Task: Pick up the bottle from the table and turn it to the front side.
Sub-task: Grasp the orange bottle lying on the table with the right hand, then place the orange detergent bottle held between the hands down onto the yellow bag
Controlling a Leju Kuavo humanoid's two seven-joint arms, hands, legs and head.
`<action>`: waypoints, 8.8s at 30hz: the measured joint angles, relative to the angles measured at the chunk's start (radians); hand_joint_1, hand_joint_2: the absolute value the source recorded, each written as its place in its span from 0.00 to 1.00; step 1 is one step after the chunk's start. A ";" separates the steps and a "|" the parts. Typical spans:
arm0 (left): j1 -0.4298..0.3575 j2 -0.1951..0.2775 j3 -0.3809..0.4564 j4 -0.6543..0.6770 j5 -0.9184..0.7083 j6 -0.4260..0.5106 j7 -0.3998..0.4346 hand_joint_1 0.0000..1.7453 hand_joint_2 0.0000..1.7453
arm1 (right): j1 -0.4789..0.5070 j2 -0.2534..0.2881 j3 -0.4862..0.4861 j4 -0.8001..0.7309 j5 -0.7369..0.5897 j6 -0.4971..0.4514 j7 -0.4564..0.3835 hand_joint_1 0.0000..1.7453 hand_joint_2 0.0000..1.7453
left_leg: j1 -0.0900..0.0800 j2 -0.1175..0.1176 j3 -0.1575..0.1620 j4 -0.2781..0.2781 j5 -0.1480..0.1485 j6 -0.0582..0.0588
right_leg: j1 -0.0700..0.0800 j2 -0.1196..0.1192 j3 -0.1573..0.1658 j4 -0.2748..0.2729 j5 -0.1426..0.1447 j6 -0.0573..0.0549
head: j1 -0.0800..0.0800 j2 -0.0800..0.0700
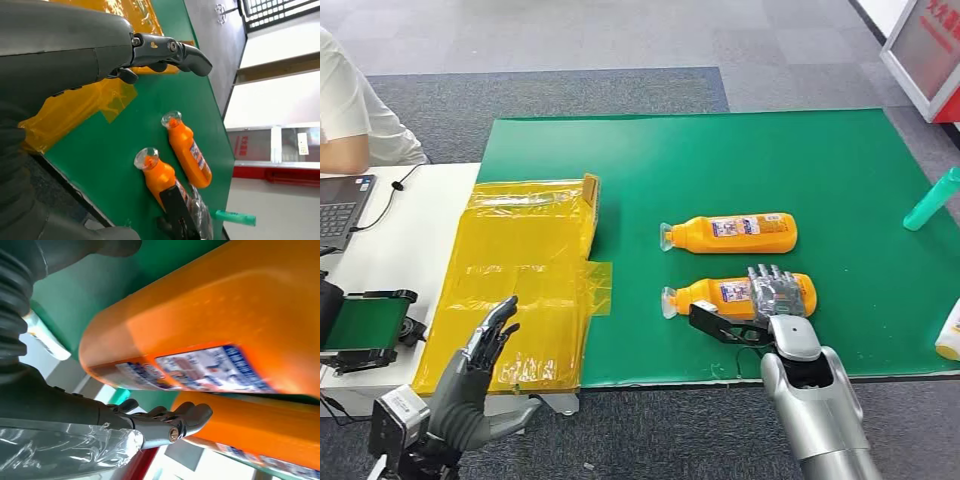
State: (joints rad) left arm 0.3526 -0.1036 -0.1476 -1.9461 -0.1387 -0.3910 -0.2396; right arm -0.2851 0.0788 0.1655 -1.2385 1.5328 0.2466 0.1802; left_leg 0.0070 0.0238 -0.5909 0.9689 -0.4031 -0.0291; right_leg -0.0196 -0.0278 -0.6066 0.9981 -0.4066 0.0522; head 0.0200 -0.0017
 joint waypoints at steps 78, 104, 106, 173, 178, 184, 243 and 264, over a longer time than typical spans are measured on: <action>0.000 0.118 -0.113 0.046 0.104 0.067 -0.020 0.00 1.00 | -0.105 -0.082 -0.089 0.227 -0.295 -0.082 -0.273 1.00 1.00 | -0.001 0.000 0.004 0.001 0.003 0.005 | -0.001 0.000 0.007 -0.004 0.005 0.005 | 0.000 0.000; -0.097 -0.086 0.033 0.017 0.203 0.076 0.062 0.00 1.00 | 0.239 0.123 0.078 -0.364 -1.100 -0.038 -0.389 1.00 1.00 | -0.001 0.000 -0.002 0.001 0.003 0.005 | -0.001 0.000 0.001 -0.004 0.005 0.005 | 0.000 0.000; -0.108 -0.089 0.028 0.017 0.205 0.092 0.071 0.00 1.00 | 0.250 0.126 0.097 -0.372 -1.115 -0.054 -0.397 1.00 1.00 | -0.001 0.000 -0.002 0.001 0.003 0.005 | -0.001 0.000 0.001 -0.004 0.005 0.005 | 0.000 0.000; -0.293 -0.093 -0.308 0.189 0.136 0.230 0.074 0.00 1.00 | 0.273 0.130 0.247 -0.317 -0.880 -0.393 -0.408 1.00 1.00 | -0.001 0.000 -0.003 0.001 0.003 0.005 | -0.002 0.000 0.000 -0.004 0.005 0.005 | 0.000 0.000; -0.300 -0.089 -0.321 0.194 0.136 0.245 0.074 0.00 1.00 | 0.280 0.130 0.257 -0.321 -0.814 -0.443 -0.426 1.00 1.00 | -0.001 0.000 -0.003 0.001 0.003 0.005 | -0.002 0.000 0.000 -0.004 0.005 0.005 | 0.000 0.000; -0.303 -0.088 -0.328 0.196 0.136 0.248 0.074 0.00 1.00 | 0.287 0.129 0.262 -0.327 -0.802 -0.451 -0.428 1.00 1.00 | -0.001 0.000 -0.003 0.001 0.003 0.005 | -0.002 0.000 0.000 -0.004 0.005 0.005 | 0.000 0.000; -0.310 -0.114 -0.197 0.144 -0.421 0.494 -0.014 1.00 1.00 | 0.322 0.123 0.220 -0.375 -0.806 -0.445 -0.367 0.00 1.00 | -0.001 0.000 -0.003 0.001 0.003 0.005 | -0.002 0.000 0.000 -0.004 0.005 0.005 | 0.000 0.000; -0.336 -0.129 0.057 0.131 -0.908 0.600 0.003 1.00 1.00 | 0.377 0.141 0.154 -0.523 -0.810 -0.401 -0.387 0.00 1.00 | -0.001 0.000 -0.003 0.001 0.003 0.005 | -0.002 0.000 0.000 -0.004 0.005 0.005 | 0.000 0.000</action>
State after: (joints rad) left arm 0.0170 -0.2331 -0.0907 -1.8154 -1.0464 0.2094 -0.2369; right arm 0.0922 0.2197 0.3199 -1.7614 0.7229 -0.1549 -0.2066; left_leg 0.0057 0.0237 -0.5940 0.9700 -0.4000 -0.0241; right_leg -0.0211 -0.0277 -0.6070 0.9938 -0.4014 0.0574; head 0.0201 -0.0015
